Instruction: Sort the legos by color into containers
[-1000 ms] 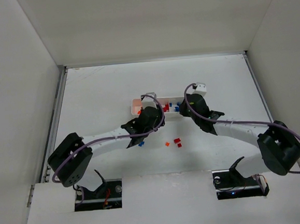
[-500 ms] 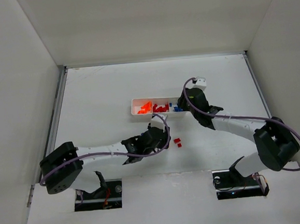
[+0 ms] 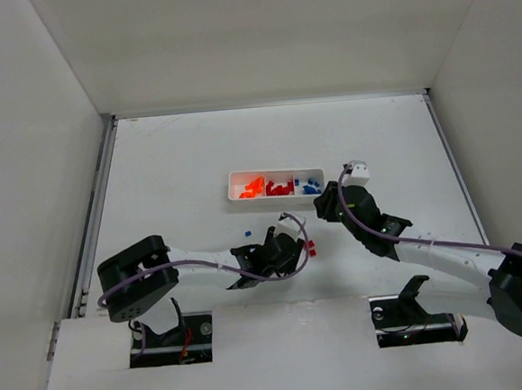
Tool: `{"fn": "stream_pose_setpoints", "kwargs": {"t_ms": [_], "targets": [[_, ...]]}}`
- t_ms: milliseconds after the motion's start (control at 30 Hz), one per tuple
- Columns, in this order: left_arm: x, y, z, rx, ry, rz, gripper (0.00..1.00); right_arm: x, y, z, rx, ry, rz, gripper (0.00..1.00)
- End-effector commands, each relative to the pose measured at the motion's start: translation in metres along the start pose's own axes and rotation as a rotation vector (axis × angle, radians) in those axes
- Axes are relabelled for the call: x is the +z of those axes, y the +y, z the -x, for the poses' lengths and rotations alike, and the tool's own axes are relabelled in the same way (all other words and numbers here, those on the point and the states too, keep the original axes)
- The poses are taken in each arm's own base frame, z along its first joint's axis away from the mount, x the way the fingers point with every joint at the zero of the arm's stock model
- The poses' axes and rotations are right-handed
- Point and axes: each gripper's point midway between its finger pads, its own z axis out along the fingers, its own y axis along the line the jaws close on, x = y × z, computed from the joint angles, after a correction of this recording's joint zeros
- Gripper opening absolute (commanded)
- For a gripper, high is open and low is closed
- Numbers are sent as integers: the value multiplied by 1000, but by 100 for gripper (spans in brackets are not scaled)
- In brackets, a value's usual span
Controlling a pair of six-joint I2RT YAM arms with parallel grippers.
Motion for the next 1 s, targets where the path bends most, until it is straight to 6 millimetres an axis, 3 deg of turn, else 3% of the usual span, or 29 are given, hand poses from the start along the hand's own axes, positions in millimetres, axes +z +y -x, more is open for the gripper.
{"fn": "stream_pose_setpoints", "kwargs": {"t_ms": [0,133,267,333,433,633,800,967], "targets": [[8,2,9,5,-16,23,44,-10,2,-21,4,42,12,39],[13,4,8,6,-14,30,41,-19,-4,-48,5,94,6,34],[18,2,2,10,10,17,27,-30,-8,-73,27,150,9,35],[17,2,-1,17,19,18,19,-34,-6,-83,19,175,21,41],[11,7,7,3,-10,25,15,-38,-3,-96,-11,210,35,51],[-6,37,69,-155,-166,67,14,-39,14,-110,-85,248,69,61],[-10,77,126,-353,-288,129,15,-36,19,-112,-133,244,68,64],[-10,124,165,-473,-377,216,16,-32,20,-113,-154,240,61,67]]}}
